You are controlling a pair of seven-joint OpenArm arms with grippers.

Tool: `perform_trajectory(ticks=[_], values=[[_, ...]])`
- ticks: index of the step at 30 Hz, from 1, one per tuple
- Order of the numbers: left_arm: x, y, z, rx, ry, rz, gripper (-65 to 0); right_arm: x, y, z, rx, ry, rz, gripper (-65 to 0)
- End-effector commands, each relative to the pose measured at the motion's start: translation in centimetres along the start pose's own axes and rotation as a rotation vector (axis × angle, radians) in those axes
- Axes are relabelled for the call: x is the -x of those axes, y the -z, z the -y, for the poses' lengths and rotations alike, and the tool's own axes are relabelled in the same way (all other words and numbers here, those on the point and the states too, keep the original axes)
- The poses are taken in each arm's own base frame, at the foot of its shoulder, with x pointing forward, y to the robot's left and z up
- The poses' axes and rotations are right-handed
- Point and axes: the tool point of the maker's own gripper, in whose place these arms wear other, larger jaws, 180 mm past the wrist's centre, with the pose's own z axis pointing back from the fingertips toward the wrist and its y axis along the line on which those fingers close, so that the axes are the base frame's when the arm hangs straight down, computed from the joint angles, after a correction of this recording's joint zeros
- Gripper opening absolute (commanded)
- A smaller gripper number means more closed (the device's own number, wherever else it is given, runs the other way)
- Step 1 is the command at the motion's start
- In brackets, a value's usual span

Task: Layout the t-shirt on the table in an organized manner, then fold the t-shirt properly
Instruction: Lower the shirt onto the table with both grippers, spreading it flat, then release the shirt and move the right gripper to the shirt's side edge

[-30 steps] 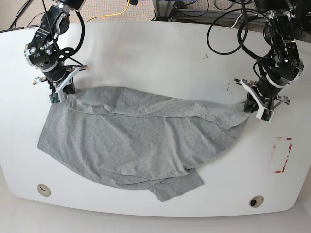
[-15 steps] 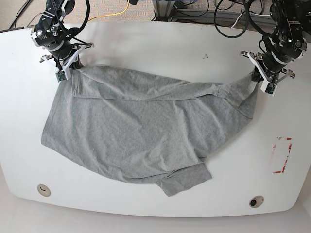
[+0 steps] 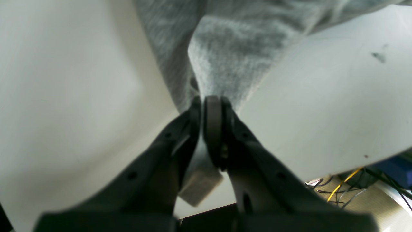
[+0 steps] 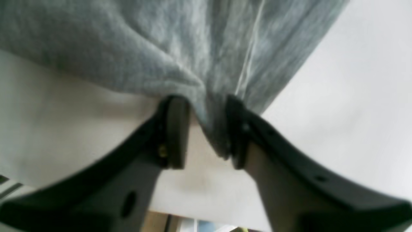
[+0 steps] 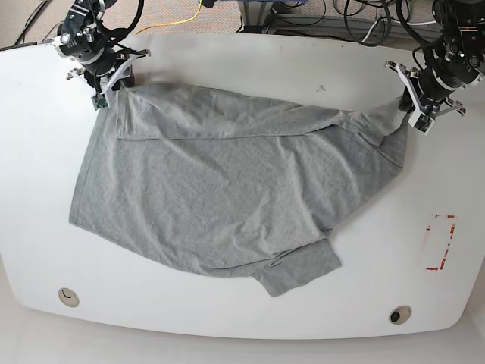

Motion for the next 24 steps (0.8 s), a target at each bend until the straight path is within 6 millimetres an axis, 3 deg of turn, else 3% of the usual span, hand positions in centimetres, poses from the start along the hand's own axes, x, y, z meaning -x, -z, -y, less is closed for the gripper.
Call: perform_trajectory(ticks=[1,4,7,11,16,24], values=[[0.1,-0.5,-0.9,-0.026,0.014,-0.004,-58.7,-0.8,-0.9,0.5,0.020,0.006,0.046,-32.2],[0.8,-0.6,-0.6,-0.020,0.012,-0.019,-47.9,-0.3,-1.0,0.2,0.014,0.020,0.041,-21.9],[1.4,-0.7,-0.4,-0.015,0.009,-0.035,-31.9,-0.3,-1.2,0.3,0.021,0.024,0.047,-14.0],[1.7,-0.8,-0.4,-0.014,0.007,-0.040,-17.2,-1.2,-2.0,0.8,0.048,0.013,0.073,-10.3],[1.7,-1.2,-1.3,-0.042,-0.005,-0.038,-16.1,-2.9,-3.2,2.1,0.101,0.002,0.123,-9.8],[1.6,-2.9,-4.7,-0.144,-0.045,-0.015,-16.2,-8.0,-3.9,5.0,0.169,-0.046,0.235,-9.5]])
